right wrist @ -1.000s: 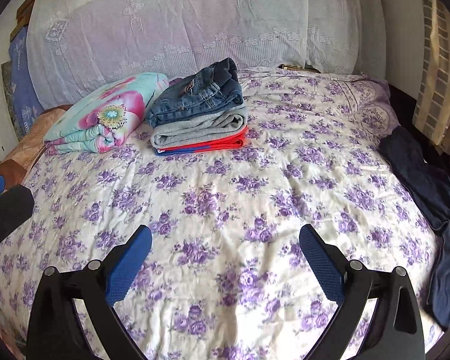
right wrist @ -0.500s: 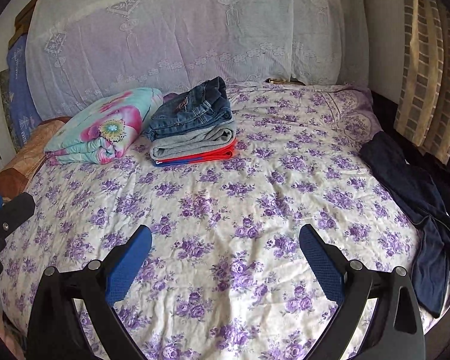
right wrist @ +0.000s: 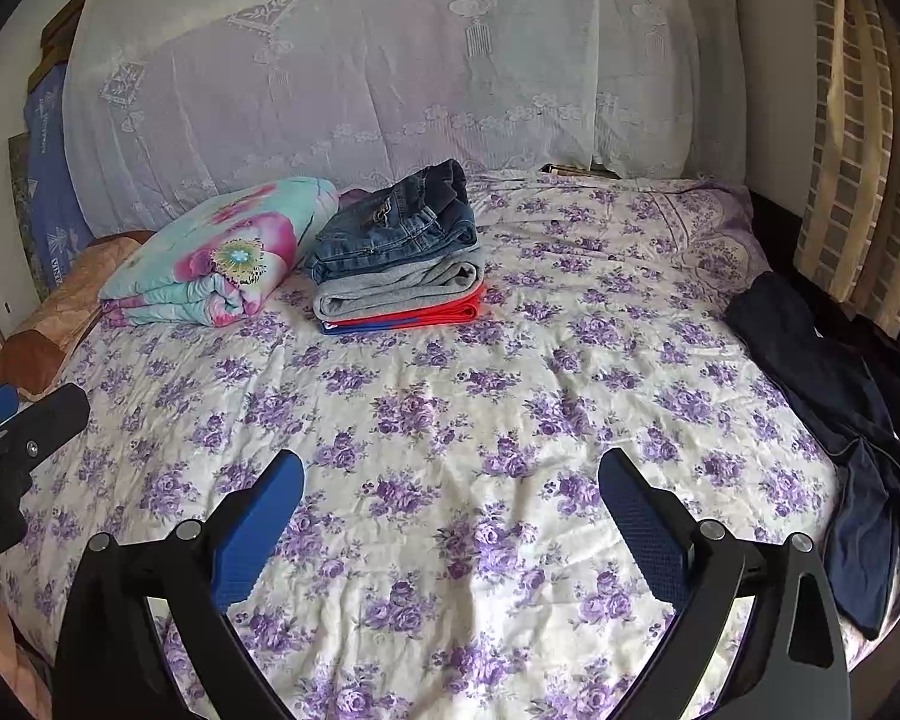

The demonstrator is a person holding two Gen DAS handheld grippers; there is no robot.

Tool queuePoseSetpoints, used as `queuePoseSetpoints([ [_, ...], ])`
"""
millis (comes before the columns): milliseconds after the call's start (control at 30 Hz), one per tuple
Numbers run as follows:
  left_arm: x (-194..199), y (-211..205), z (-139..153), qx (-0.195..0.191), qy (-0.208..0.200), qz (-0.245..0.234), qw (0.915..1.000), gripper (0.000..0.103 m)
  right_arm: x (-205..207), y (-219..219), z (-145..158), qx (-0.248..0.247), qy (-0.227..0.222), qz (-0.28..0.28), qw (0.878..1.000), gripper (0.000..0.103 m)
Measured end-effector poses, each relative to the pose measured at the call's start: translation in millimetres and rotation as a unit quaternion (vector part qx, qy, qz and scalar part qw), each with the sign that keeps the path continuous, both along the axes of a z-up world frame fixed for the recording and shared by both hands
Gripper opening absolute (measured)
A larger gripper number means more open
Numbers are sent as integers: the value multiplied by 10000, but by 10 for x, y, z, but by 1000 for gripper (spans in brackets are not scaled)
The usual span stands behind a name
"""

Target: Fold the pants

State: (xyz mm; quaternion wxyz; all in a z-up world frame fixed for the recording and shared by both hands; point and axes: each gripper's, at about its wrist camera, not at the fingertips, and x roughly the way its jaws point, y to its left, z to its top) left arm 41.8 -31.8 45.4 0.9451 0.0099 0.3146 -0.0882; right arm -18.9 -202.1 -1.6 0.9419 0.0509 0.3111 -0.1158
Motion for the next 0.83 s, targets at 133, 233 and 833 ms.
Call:
queuePoseSetpoints([
  [133, 5, 7, -3, 8, 23, -18, 10000, 98, 9, 30, -10, -34, 12, 38, 10000, 99],
  [233, 2, 0, -4, 24, 23, -24, 10000, 98, 11, 37, -14, -42, 14, 54, 10000, 99],
  [833, 50, -40, -58, 175, 6, -87, 9998, 98, 6, 9, -26, -7, 33, 38, 10000, 99],
])
